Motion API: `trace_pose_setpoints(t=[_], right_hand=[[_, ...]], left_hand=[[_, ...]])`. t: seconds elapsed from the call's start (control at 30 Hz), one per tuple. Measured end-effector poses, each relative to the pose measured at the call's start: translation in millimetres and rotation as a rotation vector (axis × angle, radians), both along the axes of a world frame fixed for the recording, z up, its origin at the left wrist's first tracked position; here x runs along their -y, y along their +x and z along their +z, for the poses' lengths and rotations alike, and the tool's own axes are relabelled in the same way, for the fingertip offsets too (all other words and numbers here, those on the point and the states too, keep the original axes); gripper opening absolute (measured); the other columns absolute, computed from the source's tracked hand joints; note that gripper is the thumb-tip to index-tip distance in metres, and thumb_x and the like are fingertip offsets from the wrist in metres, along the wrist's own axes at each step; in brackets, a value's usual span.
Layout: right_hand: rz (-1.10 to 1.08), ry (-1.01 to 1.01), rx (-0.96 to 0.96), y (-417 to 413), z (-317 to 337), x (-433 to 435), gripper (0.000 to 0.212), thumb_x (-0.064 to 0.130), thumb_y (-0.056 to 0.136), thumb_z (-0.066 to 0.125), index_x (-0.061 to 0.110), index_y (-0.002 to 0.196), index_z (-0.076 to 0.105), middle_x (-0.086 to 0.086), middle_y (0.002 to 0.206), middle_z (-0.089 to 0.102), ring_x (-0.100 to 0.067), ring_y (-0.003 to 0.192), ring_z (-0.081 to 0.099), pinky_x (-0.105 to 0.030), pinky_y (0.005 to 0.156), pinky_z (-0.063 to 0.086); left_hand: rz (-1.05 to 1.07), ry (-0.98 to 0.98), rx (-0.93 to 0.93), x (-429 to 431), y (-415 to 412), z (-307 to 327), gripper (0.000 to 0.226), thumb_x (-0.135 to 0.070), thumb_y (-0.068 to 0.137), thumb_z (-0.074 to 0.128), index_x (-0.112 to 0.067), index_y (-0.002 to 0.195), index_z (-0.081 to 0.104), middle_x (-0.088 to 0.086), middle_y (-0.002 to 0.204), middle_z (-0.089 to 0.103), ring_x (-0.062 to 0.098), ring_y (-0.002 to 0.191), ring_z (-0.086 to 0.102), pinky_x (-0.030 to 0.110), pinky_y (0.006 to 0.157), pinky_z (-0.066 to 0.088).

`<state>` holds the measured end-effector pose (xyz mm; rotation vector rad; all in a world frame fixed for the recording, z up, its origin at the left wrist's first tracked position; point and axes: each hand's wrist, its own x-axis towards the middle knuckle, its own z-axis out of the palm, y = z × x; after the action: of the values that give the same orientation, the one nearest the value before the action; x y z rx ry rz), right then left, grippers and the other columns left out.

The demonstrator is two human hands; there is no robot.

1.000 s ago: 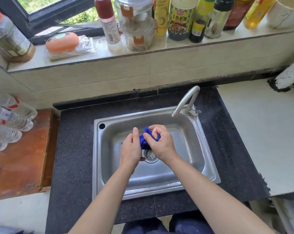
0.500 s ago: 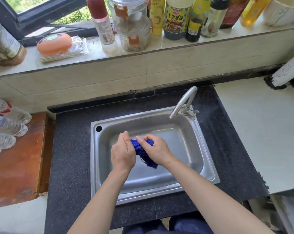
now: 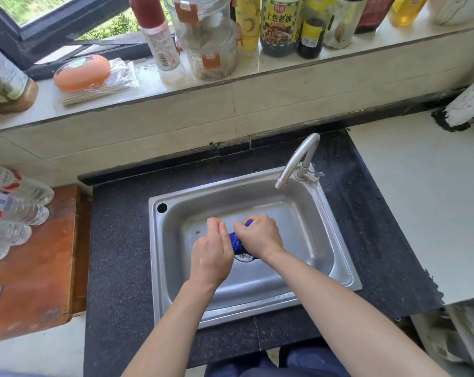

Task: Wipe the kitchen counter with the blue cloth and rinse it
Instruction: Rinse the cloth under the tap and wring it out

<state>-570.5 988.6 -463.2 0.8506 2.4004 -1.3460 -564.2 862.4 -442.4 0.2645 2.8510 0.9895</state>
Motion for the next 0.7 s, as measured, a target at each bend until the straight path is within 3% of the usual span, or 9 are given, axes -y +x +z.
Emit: trace_pose_setpoints(t=[0.1, 0.2, 0.3, 0.4, 0.47, 0.6, 0.7], right_hand=[[0.087, -0.01, -0.088, 3.5, -8.4, -10.7, 0.04, 0.03, 0.077, 0.052, 0.013, 0.05, 0.028, 0.002, 0.049, 0.023, -0.019, 0.053, 0.022, -0.033, 0.047, 0.023], [0.065, -0.217, -0.143, 6.7, -14.6, -24.2, 0.04, 0.038, 0.078, 0.051, 0.008, 0.056, 0.037, -0.003, 0.055, 0.031, -0.017, 0.052, 0.034, -0.04, 0.044, 0.041], [0.051, -0.402, -0.083, 13.5, -15.4, -33.5, 0.052, 0.056, 0.079, 0.062, 0.006, 0.066, 0.054, -0.003, 0.062, 0.052, -0.017, 0.06, 0.051, -0.033, 0.062, 0.046], [-0.029, -0.763, -0.093, 25.2, -6.0, -30.6, 0.038, 0.046, 0.091, 0.066, 0.009, 0.084, 0.067, -0.008, 0.076, 0.067, -0.022, 0.071, 0.063, -0.029, 0.069, 0.05], [-0.179, -0.973, -0.096, 33.3, -4.6, -27.6, 0.03, 0.041, 0.091, 0.065, 0.011, 0.089, 0.066, -0.009, 0.084, 0.067, -0.022, 0.077, 0.064, -0.028, 0.071, 0.052], [-0.415, -1.249, 0.004, 44.2, -13.8, -19.0, 0.04, 0.056, 0.083, 0.07, 0.017, 0.093, 0.074, -0.009, 0.103, 0.069, -0.026, 0.096, 0.064, -0.039, 0.093, 0.043], [-0.47, -1.378, -0.029, 44.6, -16.5, -17.6, 0.063, 0.054, 0.084, 0.072, 0.003, 0.121, 0.065, -0.019, 0.125, 0.064, -0.032, 0.119, 0.06, -0.045, 0.113, 0.039]], left_hand=[[-0.019, 0.008, -0.012, -1.0, 1.0, 1.3, 0.017, -0.024, 0.104, 0.034, -0.012, 0.096, 0.043, 0.01, 0.063, 0.054, 0.044, 0.061, 0.052, 0.043, 0.053, 0.032], [-0.028, 0.089, -0.019, -1.2, -1.6, 4.1, 0.011, -0.025, 0.104, 0.037, -0.018, 0.096, 0.04, 0.0, 0.059, 0.051, 0.038, 0.06, 0.053, 0.044, 0.055, 0.036], [-0.013, 0.163, 0.01, -1.1, -5.1, 8.4, 0.011, -0.027, 0.104, 0.04, -0.021, 0.094, 0.038, -0.007, 0.057, 0.052, 0.015, 0.056, 0.052, 0.036, 0.056, 0.034], [0.042, 0.268, 0.099, -2.3, -8.4, 14.2, 0.015, -0.029, 0.103, 0.045, -0.018, 0.093, 0.043, -0.007, 0.06, 0.058, 0.011, 0.06, 0.052, 0.027, 0.059, 0.038], [0.047, 0.348, 0.183, -4.1, -9.1, 18.9, 0.019, -0.031, 0.103, 0.047, -0.018, 0.089, 0.048, -0.01, 0.065, 0.058, 0.009, 0.061, 0.05, 0.03, 0.065, 0.04], [-0.066, 0.454, 0.349, -6.4, -5.5, 23.9, 0.015, -0.033, 0.096, 0.048, -0.022, 0.086, 0.049, -0.017, 0.07, 0.053, 0.009, 0.065, 0.046, 0.029, 0.066, 0.039], [-0.156, 0.447, 0.439, 0.9, -4.4, 26.2, 0.007, -0.029, 0.084, 0.051, -0.026, 0.091, 0.048, -0.008, 0.077, 0.054, 0.01, 0.065, 0.044, 0.027, 0.064, 0.038]])
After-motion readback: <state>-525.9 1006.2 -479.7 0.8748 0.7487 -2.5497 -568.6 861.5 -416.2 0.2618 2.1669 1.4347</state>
